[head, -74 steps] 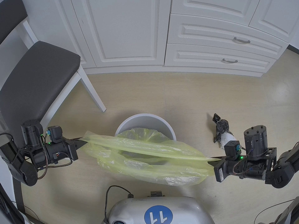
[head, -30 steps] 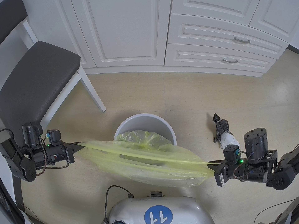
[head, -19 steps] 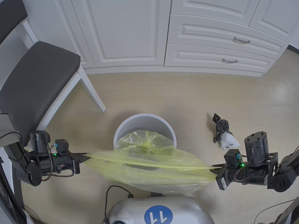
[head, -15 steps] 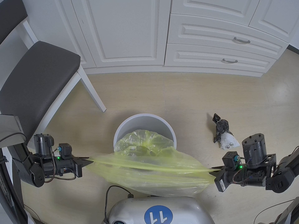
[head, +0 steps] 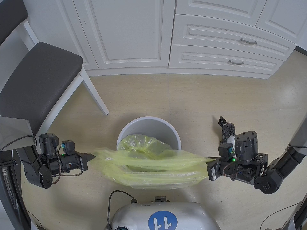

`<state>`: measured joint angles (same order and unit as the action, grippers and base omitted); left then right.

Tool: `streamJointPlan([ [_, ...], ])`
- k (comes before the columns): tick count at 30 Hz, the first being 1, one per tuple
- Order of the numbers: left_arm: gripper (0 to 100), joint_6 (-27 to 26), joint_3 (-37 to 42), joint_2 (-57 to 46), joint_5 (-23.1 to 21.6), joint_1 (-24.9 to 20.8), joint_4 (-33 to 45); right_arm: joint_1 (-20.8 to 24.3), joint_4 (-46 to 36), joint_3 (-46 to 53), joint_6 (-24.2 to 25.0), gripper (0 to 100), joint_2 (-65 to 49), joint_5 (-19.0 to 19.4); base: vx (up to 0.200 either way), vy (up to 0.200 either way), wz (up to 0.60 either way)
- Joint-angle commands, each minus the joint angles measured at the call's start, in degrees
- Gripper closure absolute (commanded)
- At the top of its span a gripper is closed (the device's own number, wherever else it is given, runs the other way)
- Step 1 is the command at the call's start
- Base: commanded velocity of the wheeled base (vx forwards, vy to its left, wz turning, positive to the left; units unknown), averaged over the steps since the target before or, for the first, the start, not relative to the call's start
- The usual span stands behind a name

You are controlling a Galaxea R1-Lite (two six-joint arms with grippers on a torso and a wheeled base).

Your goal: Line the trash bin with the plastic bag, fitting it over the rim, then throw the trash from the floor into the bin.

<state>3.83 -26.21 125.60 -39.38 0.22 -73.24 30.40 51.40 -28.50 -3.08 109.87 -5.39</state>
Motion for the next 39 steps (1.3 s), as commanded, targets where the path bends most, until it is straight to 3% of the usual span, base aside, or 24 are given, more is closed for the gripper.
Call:
streamJointPlan([
  [1, 100, 10.9, -2.6, 4.2, 0.8, -0.2, -12.1, -0.3, 10.9, -1.6, 2.9, 100, 8.3, -2.0, 0.0, 0.0, 0.0],
  [3, 100, 10.9, -2.6, 4.2, 0.8, -0.2, -12.1, -0.3, 10.9, -1.6, 2.9, 100, 8.3, -2.0, 0.0, 0.0, 0.0],
  [4, 100, 15.6, -4.2, 4.7, 4.0, -0.2, -14.6, -0.4, 14.9, -2.5, 3.0, 100, 9.7, -3.7, 0.0, 0.0, 0.0],
  [6, 100, 17.0, -5.3, 4.4, 6.1, -0.2, -14.4, -0.6, 15.6, -2.8, 3.1, 100, 9.7, -4.2, 0.0, 0.0, 0.0],
  [14, 100, 16.9, -3.1, -0.8, 6.1, 0.8, -14.3, -1.2, 13.6, 0.0, 2.6, 100, 3.0, -4.2, 0.0, 0.0, 0.0],
  [17, 100, 16.7, -1.4, -3.6, 5.9, 1.3, -14.1, -1.4, 10.5, 1.3, 1.7, 100, -0.7, -4.2, 0.0, 0.0, 0.0],
  [19, 100, 15.7, 0.4, -6.5, 5.9, 1.4, -13.9, -1.4, 2.9, 2.1, 0.1, 100, -6.5, -3.8, 0.0, 0.0, 0.0],
  [23, 100, 11.5, 2.6, -7.7, 5.5, 2.0, -13.9, -1.2, -4.5, 2.1, -0.5, 100, -12.1, -3.5, 0.0, 0.0, 0.0],
  [28, 100, 7.8, 5.6, -9.1, 0.9, 3.1, -14.3, -0.8, -6.4, 2.4, -0.6, 100, -15.0, -3.3, 0.0, 0.0, 0.0],
  [33, 100, 0.8, 8.9, -8.7, -15.1, 8.7, -14.4, -0.8, -5.3, 2.6, -0.5, 100, -16.0, -2.3, 0.0, 0.0, 0.0],
  [36, 100, -1.2, 9.2, -7.9, -18.7, 9.9, -14.4, -0.9, -3.1, 3.0, -0.3, 100, -16.1, -0.2, 0.0, 0.0, 0.0],
  [39, 100, -1.7, 9.2, -7.6, -18.7, 9.9, -14.5, -1.3, 0.6, 4.1, -0.3, 100, -16.0, 1.8, 0.0, 0.0, 0.0],
])
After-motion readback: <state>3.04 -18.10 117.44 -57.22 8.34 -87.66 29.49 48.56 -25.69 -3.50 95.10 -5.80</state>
